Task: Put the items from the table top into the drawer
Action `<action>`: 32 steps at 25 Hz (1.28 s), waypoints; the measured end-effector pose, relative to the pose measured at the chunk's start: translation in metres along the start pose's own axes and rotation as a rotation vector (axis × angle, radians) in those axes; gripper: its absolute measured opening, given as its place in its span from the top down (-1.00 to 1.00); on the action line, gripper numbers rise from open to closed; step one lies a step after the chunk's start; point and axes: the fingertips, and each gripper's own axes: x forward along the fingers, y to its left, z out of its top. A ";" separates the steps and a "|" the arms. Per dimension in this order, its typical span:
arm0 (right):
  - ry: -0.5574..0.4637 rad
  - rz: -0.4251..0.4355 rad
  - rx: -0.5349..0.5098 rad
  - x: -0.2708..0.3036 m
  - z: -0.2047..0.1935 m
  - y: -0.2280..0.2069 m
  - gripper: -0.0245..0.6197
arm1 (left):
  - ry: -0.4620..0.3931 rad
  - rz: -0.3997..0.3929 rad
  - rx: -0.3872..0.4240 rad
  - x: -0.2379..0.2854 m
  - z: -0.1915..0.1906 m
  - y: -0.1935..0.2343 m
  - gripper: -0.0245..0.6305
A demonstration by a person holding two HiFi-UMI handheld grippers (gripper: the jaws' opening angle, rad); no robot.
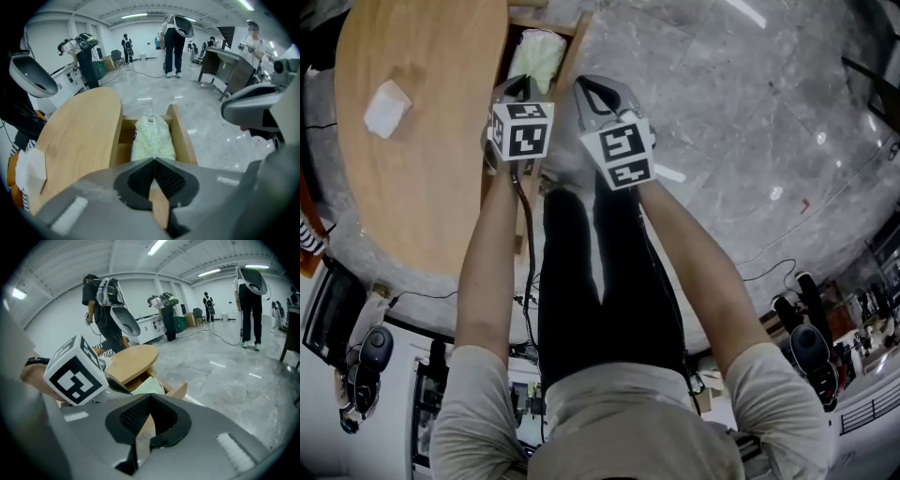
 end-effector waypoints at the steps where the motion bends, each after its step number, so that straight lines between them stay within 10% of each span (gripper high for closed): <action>1: 0.001 -0.003 -0.007 0.003 0.000 -0.001 0.90 | 0.000 0.001 0.003 0.002 -0.001 -0.001 0.86; 18: 0.057 -0.067 0.022 0.041 -0.021 -0.023 0.90 | -0.124 -0.098 -0.150 0.006 0.007 -0.011 0.75; 32: -0.085 -0.048 0.000 -0.022 0.051 0.032 0.90 | -0.356 -0.044 -0.341 -0.131 0.032 0.000 0.56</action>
